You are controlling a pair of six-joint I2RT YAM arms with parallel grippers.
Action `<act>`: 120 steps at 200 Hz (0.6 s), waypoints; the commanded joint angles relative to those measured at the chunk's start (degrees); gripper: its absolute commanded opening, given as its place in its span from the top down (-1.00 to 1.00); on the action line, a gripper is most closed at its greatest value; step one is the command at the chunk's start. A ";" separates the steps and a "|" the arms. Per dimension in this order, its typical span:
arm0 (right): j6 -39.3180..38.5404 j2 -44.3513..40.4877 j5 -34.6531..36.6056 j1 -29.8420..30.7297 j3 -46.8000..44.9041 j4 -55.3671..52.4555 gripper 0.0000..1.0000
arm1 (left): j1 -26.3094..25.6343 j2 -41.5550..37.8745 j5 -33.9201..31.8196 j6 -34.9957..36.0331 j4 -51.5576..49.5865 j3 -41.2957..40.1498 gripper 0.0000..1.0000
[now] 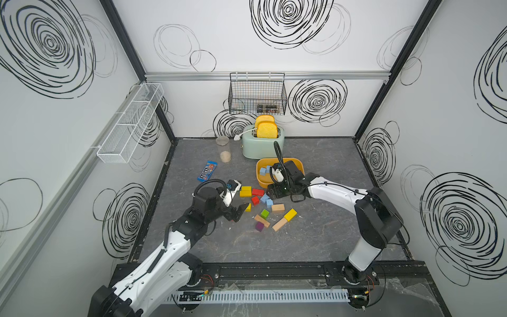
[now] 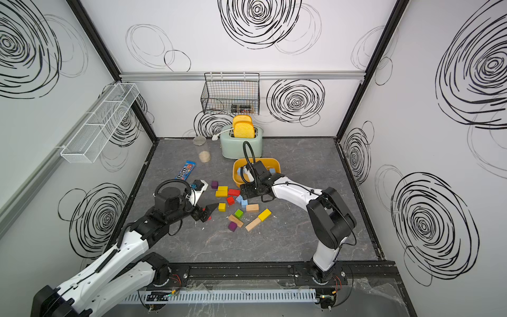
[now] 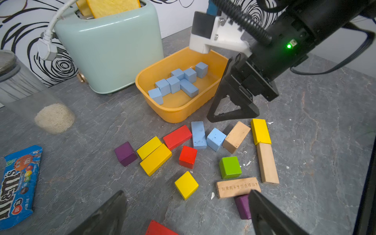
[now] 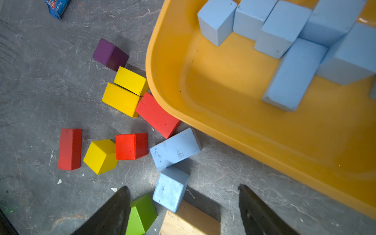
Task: Pick out the blue building blocks
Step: Pick up the building block from the center of the board.
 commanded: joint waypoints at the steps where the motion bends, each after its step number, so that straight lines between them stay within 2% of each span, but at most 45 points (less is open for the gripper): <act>1: 1.40 2.00 -0.17 0.98 1.45 -0.85 -0.66 | 0.61 -0.17 0.90 -0.56 3.43 -0.87 -0.92; 80: 2.41 7.88 1.66 2.59 3.89 -1.46 -0.51 | 1.40 -0.18 0.97 -1.01 4.86 -1.75 -0.92; 120: 2.43 9.95 5.32 3.56 5.33 -3.47 -0.42 | 1.40 -0.13 1.08 -1.09 5.10 -1.83 -0.92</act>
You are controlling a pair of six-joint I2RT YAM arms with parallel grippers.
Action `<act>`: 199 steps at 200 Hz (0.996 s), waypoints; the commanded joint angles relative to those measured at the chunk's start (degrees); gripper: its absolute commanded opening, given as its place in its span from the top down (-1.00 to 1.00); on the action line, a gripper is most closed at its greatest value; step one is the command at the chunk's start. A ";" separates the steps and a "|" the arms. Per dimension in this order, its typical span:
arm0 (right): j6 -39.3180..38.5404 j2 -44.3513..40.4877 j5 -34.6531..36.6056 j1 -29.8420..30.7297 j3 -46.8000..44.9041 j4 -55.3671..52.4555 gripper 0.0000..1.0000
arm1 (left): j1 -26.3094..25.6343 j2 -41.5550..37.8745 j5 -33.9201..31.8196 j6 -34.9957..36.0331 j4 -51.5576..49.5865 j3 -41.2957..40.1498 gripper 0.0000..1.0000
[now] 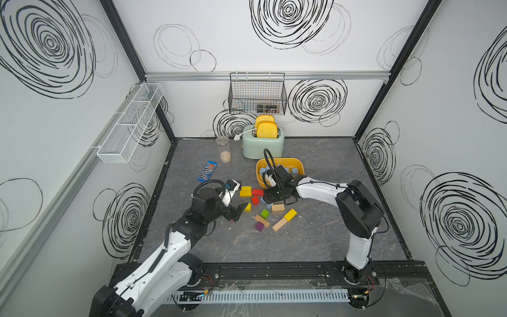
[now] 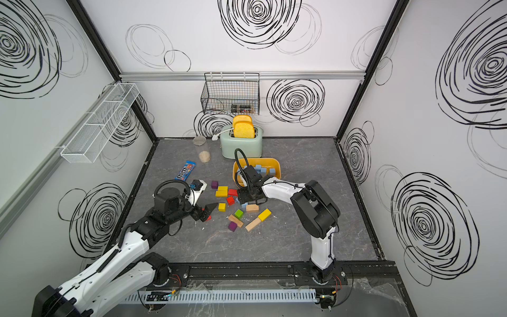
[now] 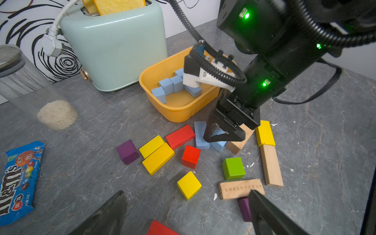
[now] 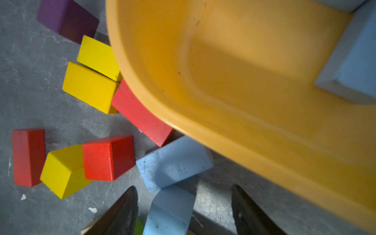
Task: Pick out the blue building blocks
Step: Pick up the building block from the center of the board.
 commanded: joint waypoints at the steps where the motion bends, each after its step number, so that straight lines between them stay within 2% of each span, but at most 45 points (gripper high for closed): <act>1: 0.52 1.17 3.03 0.78 1.90 -2.92 -0.41 | 0.48 -0.16 0.75 -0.54 3.24 -0.46 -0.92; 82: 0.03 2.96 9.41 1.75 3.34 -5.75 -0.31 | 0.77 0.17 1.11 -0.55 3.52 -0.41 -0.92; 117: -0.04 2.66 9.11 1.88 3.18 -6.32 -0.24 | 0.81 0.28 1.28 -0.55 3.51 -0.46 -0.92; 163: 0.43 1.73 7.02 2.34 2.84 -6.12 -0.37 | 0.82 0.24 1.28 -0.57 3.61 -0.40 -0.92; 199: 0.47 1.81 7.36 2.74 3.08 -6.72 -0.39 | 0.77 0.15 1.32 -0.60 3.58 -0.43 -0.92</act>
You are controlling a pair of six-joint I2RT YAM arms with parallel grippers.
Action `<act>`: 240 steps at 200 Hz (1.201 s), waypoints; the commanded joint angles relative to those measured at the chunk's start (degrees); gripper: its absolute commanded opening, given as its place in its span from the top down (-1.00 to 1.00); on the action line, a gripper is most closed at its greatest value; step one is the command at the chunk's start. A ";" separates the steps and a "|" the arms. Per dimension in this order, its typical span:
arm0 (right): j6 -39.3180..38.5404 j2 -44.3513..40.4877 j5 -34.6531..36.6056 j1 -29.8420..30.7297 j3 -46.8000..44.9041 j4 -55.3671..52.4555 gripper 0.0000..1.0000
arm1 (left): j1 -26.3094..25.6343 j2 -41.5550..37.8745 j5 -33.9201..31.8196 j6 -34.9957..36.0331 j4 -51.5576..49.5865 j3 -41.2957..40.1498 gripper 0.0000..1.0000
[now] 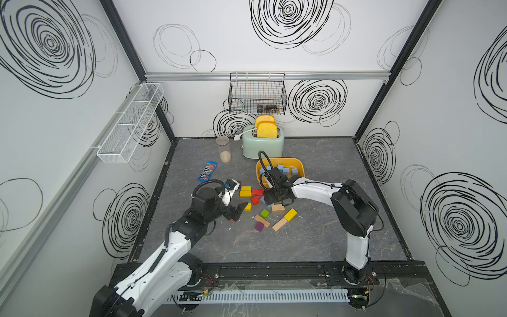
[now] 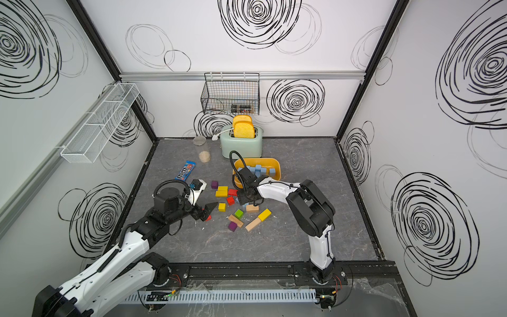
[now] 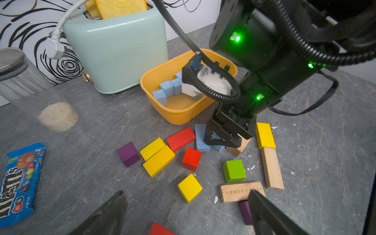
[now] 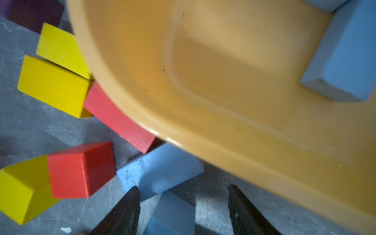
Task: Pick out the blue building blocks
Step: Pick up the building block from the center of the board.
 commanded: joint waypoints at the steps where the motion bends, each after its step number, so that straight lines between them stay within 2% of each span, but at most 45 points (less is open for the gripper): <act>1: 0.27 -0.22 0.19 0.67 0.74 -3.41 -0.39 | 0.43 0.07 1.02 -0.38 2.54 -0.31 -0.92; 125: -0.16 -1.96 5.01 0.70 -0.62 -6.61 -0.36 | 0.56 0.35 1.37 -0.48 2.82 -0.15 -0.92; 187: 0.18 -1.44 2.90 0.62 -0.38 -5.64 -0.31 | 0.52 0.52 1.43 -0.62 2.90 -0.15 -0.92; 240: 0.20 -1.03 1.01 0.51 -0.36 -5.28 -0.09 | 0.56 0.96 1.52 -0.47 2.90 0.03 -0.92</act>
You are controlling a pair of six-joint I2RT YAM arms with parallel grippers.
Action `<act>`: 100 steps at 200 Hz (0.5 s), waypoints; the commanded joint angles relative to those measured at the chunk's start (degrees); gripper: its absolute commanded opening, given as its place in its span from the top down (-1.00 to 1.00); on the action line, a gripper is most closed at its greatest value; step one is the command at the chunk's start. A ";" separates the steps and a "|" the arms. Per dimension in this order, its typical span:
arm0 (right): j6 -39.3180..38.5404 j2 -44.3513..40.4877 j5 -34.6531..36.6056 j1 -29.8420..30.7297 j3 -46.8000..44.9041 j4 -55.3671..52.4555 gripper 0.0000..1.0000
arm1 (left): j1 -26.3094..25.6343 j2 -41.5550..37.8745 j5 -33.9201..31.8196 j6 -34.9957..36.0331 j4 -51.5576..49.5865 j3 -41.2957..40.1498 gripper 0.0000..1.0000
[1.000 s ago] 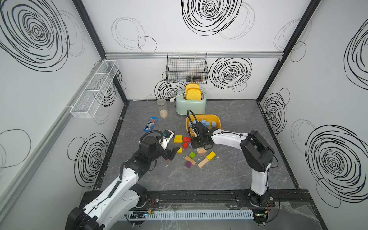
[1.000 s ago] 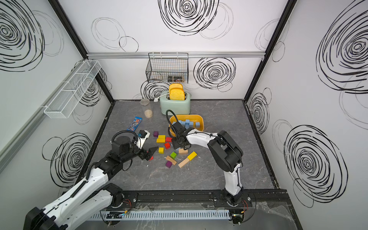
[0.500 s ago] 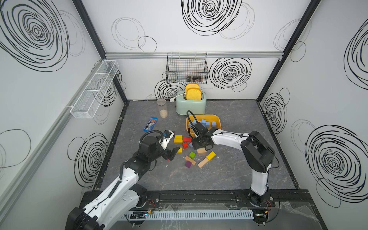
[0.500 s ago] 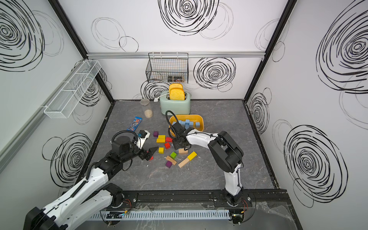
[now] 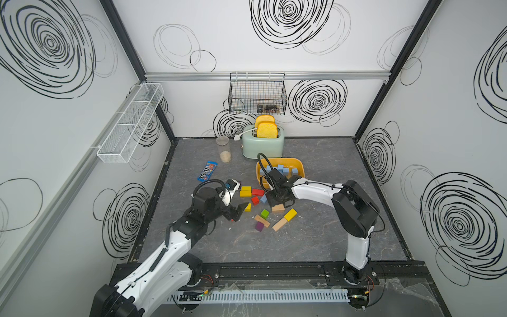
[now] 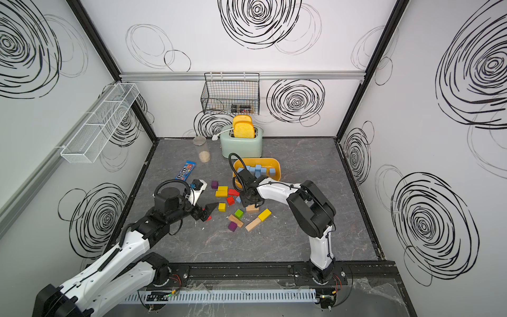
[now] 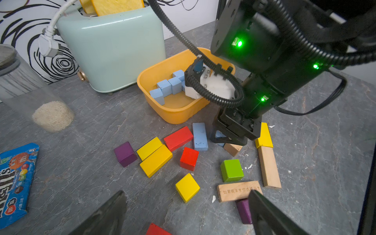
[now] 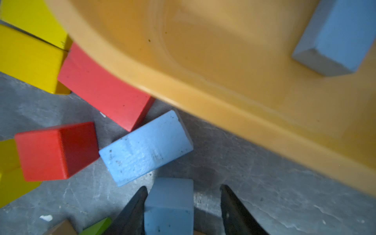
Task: Pick out the blue building blocks
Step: Pick up the building block from the center of the board.
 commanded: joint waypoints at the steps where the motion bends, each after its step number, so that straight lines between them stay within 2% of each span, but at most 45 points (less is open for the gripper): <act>1: 0.23 -0.32 -0.97 0.15 -0.23 -1.08 -0.08 | 0.49 0.28 0.69 -0.28 2.83 0.03 -0.92; 100: -0.08 -2.93 -2.16 -0.19 -1.23 0.37 0.62 | 0.51 0.27 0.70 -0.53 2.78 0.45 -0.92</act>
